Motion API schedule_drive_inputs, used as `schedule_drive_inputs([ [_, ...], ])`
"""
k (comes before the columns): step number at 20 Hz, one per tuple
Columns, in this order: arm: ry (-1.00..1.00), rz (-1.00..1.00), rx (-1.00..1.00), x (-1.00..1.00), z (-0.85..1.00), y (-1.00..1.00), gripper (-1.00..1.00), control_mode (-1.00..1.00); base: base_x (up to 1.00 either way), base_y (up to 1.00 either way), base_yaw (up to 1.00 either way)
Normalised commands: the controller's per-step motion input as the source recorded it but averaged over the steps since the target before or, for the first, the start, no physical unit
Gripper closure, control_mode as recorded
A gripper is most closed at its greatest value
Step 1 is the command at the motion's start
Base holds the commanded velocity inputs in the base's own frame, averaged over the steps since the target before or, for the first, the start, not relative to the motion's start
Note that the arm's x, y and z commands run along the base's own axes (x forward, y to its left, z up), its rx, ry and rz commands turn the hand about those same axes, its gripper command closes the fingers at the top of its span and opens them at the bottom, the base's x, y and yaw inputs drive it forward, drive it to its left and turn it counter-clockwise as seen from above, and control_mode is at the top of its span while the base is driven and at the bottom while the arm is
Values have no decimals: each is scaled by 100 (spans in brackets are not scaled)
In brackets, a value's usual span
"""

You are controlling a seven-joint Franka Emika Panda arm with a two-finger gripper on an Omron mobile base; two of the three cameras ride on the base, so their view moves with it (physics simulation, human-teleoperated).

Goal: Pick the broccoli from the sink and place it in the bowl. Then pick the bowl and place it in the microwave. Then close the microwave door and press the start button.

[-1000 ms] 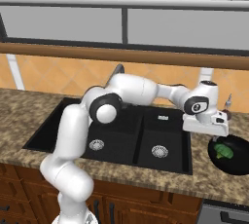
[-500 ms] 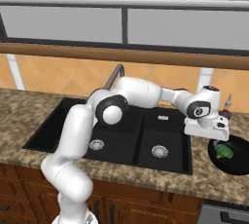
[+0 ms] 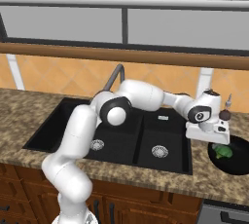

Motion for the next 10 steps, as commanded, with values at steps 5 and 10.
schedule_drive_inputs([
  [5, 2, 0, 1, 4, -44, -35, -100, -100, 0, 0, 0],
  [10, 0, 0, 0, 0, -48, -32, -100, -100, 0, 0, 0],
])
